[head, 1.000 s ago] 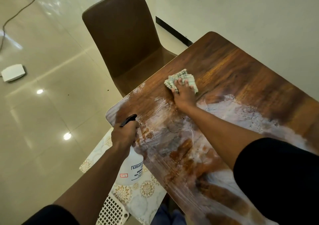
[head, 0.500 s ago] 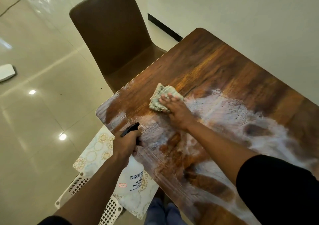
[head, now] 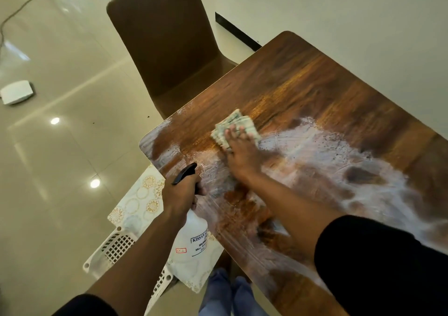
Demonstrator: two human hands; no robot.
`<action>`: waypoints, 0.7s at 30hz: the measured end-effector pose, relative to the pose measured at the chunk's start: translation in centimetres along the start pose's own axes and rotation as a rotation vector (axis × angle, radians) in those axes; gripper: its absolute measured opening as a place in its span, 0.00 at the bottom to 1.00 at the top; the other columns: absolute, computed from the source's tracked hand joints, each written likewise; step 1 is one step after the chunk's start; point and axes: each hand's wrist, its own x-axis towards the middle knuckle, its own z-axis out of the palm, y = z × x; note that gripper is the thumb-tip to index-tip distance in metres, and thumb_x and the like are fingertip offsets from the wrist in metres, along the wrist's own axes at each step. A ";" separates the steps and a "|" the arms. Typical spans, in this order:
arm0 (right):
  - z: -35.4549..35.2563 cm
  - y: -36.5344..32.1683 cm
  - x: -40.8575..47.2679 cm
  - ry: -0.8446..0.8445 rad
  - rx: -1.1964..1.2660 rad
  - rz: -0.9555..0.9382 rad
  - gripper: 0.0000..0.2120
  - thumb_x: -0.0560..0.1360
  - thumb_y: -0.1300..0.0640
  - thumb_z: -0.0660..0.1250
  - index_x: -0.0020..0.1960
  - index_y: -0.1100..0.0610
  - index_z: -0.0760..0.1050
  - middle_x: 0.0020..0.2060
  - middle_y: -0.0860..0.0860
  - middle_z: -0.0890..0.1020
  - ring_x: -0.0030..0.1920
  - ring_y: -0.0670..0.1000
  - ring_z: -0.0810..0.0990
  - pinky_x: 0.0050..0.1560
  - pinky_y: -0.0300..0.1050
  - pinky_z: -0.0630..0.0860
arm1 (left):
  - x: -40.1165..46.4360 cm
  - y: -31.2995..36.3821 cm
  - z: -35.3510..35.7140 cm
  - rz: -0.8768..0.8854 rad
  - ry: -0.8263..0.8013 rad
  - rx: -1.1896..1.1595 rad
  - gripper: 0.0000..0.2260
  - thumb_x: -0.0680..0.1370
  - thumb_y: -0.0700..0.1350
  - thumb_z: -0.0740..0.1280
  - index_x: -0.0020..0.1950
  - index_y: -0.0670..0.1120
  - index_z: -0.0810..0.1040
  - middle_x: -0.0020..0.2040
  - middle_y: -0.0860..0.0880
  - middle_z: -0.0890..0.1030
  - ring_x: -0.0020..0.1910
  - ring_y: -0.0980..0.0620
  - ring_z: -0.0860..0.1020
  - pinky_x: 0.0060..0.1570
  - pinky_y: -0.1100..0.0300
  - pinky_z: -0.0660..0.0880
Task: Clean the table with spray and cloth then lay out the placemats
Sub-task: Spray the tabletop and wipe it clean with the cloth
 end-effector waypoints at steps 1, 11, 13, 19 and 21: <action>1.0 -1.7 -0.9 -0.033 0.014 -0.093 0.29 0.86 0.47 0.57 0.83 0.47 0.52 0.83 0.49 0.53 0.83 0.55 0.49 0.81 0.54 0.48 | -0.3 -0.2 -0.4 0.000 0.025 -0.005 0.10 0.80 0.39 0.70 0.38 0.43 0.85 0.37 0.36 0.85 0.22 0.49 0.71 0.28 0.56 0.70; 1.3 -1.0 -0.6 -0.348 -0.113 -0.712 0.33 0.83 0.58 0.62 0.82 0.43 0.54 0.82 0.42 0.52 0.82 0.48 0.46 0.79 0.47 0.39 | -2.5 -2.9 -3.8 -0.064 0.197 -0.065 0.08 0.79 0.40 0.70 0.42 0.39 0.85 0.32 0.41 0.84 0.25 0.49 0.70 0.30 0.57 0.69; -0.7 0.9 0.5 -0.293 -0.079 -0.550 0.34 0.82 0.61 0.62 0.82 0.41 0.54 0.81 0.40 0.51 0.82 0.47 0.46 0.79 0.49 0.41 | -2.6 -3.3 -3.8 -0.064 0.186 -0.086 0.07 0.79 0.39 0.70 0.43 0.41 0.85 0.31 0.42 0.84 0.27 0.48 0.70 0.29 0.57 0.69; -3.2 5.4 2.2 -0.075 -0.042 -0.084 0.31 0.83 0.60 0.61 0.83 0.47 0.57 0.82 0.45 0.55 0.83 0.51 0.48 0.81 0.51 0.47 | -2.8 -3.7 -3.9 -0.062 0.166 -0.110 0.07 0.79 0.38 0.70 0.44 0.38 0.86 0.30 0.43 0.83 0.26 0.47 0.70 0.29 0.57 0.69; -2.1 4.2 1.8 -0.015 -0.068 0.014 0.30 0.84 0.58 0.60 0.83 0.47 0.55 0.83 0.46 0.53 0.83 0.52 0.46 0.81 0.50 0.45 | -2.8 -3.7 -4.1 -0.067 0.164 -0.120 0.08 0.79 0.38 0.70 0.43 0.38 0.85 0.30 0.43 0.83 0.27 0.47 0.70 0.29 0.57 0.69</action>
